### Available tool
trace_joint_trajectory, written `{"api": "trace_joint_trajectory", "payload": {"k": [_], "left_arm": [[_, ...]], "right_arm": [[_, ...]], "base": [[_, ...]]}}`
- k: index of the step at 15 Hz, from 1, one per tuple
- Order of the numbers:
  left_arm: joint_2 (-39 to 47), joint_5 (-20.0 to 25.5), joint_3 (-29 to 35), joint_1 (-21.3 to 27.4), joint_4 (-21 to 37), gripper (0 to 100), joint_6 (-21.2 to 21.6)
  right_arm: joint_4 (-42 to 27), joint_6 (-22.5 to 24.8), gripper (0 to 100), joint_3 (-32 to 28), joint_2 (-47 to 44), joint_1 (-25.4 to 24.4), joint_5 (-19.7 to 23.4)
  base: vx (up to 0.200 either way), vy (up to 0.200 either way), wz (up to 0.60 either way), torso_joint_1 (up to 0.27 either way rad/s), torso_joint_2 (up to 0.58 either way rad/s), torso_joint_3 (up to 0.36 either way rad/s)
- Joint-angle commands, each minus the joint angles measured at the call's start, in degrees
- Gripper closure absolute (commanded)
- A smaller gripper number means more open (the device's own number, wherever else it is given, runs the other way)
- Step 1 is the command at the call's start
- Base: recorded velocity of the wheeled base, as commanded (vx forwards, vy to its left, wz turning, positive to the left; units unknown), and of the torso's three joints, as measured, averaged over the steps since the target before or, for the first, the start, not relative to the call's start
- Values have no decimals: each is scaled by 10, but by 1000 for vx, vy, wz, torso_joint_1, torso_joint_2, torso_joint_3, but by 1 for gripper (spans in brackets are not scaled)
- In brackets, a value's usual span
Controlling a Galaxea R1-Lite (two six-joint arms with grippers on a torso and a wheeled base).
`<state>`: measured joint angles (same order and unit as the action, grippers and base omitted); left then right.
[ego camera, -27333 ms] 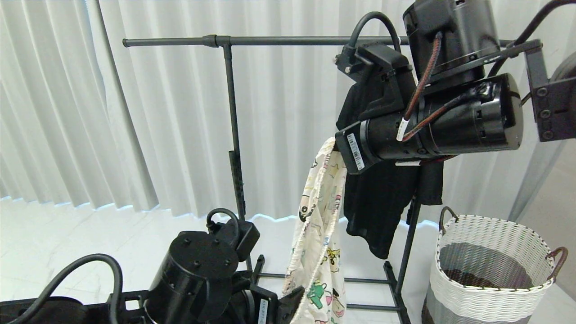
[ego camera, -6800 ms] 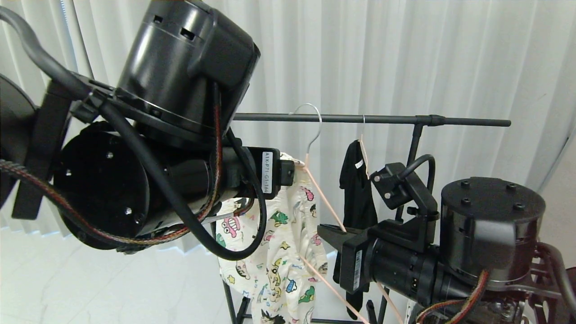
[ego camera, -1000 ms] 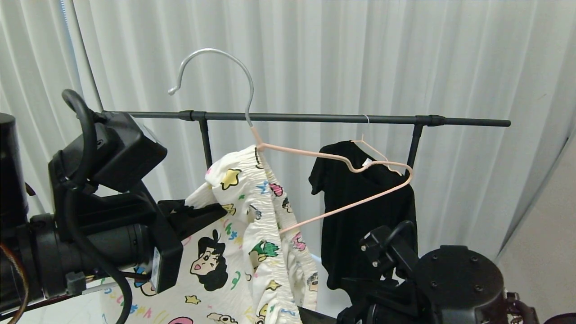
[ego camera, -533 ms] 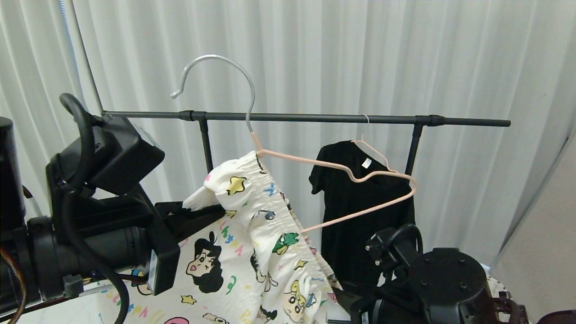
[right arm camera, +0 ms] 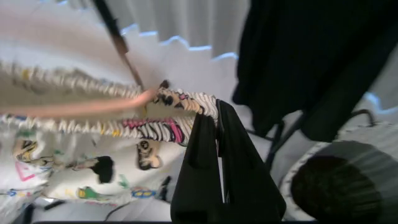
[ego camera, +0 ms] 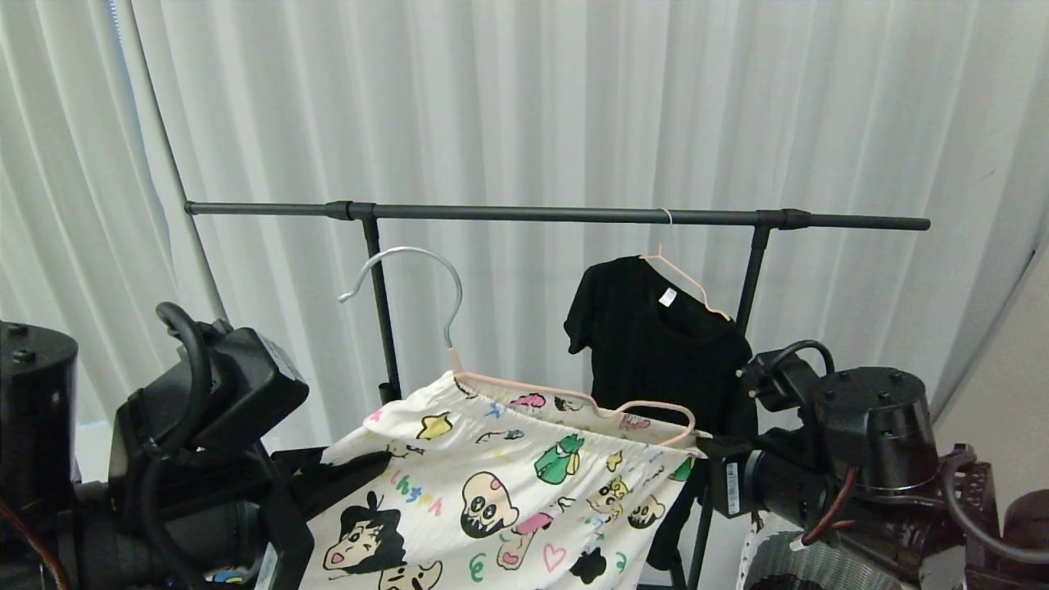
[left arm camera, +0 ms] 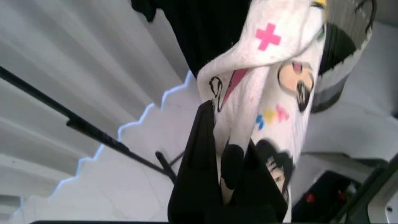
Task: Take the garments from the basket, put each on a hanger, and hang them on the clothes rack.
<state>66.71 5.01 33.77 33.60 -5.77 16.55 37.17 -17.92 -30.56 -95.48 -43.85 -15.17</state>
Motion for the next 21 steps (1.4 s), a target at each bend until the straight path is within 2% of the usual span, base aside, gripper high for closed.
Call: {"api": "trace_joint_trajectory", "payload": {"k": [1,5,6,7,9,10,18,19,21], "left_arm": [[-4,1,-25,0,1,100,1],[20,-6,-60,-1,1,100,18],[33,-26,-63,-2,1,100,23],[45,-44,-60,-1,1,100,23],[57,-47,-48,-6,1,100,17],[56,-47,-44,-11,1,100,16],[47,-4,-48,-9,-49,100,1],[47,-4,-49,-9,-49,100,2],[47,-4,-58,-9,-49,100,5]], "right_arm": [[0,10,100,0,24,33,12],[-1,37,100,-12,57,37,62],[-1,52,100,-12,67,36,77],[-8,67,100,-12,78,35,87],[-54,81,100,-13,109,30,103],[-75,81,0,-13,124,27,111],[-81,110,0,-20,123,29,116],[-81,115,0,-20,128,28,123],[-82,162,0,-23,143,29,174]], "base": [[0,0,0,0,0,0],[0,0,0,0,0,0],[0,0,0,0,0,0],[0,0,0,0,0,0],[0,0,0,0,0,0],[0,0,0,0,0,0],[0,0,0,0,0,0],[0,0,0,0,0,0],[0,0,0,0,0,0]]}}
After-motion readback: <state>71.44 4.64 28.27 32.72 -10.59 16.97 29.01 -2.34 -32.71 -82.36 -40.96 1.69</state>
